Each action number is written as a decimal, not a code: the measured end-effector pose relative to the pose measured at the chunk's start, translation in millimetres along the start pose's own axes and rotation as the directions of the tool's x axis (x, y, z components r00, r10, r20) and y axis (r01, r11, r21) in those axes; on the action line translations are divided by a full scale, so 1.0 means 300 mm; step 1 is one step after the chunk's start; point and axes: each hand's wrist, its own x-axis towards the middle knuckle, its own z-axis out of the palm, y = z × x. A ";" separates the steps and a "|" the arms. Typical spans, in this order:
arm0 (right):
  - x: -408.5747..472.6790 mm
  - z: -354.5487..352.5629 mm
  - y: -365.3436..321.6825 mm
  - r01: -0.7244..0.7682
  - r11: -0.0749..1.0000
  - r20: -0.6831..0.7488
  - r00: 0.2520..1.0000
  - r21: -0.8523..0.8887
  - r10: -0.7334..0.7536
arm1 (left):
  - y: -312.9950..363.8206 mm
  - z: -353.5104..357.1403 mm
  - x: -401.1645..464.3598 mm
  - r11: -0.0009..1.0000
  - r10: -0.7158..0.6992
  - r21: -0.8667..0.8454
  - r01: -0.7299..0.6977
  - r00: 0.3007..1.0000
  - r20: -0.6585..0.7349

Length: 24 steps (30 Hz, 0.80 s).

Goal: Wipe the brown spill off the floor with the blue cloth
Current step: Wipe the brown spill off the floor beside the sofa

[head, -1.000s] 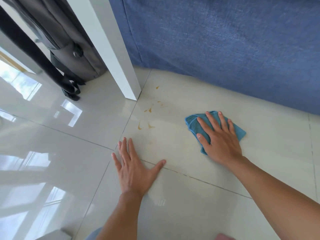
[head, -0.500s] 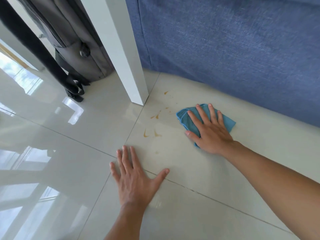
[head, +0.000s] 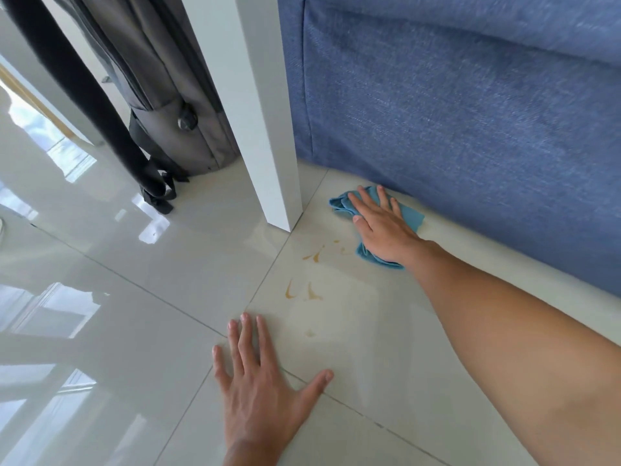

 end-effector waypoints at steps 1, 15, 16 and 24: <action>0.007 0.006 -0.012 0.004 1.000 0.002 1.000 -0.008 -0.004 | 0.000 0.001 0.000 1.000 0.001 0.006 -0.001 1.000 0.007; -0.032 0.068 -0.021 -0.020 0.999 -0.152 0.988 -0.033 0.015 | 0.007 0.004 0.005 0.999 -0.003 0.035 0.003 1.000 0.003; -0.013 0.071 -0.046 -0.040 0.997 -0.145 0.989 -0.066 0.030 | 0.008 0.001 0.005 0.999 -0.007 0.036 0.007 1.000 0.012; -0.112 0.098 -0.030 0.187 0.982 -0.156 0.971 0.034 -0.179 | 0.001 0.004 0.001 0.999 -0.010 0.033 0.010 1.000 0.009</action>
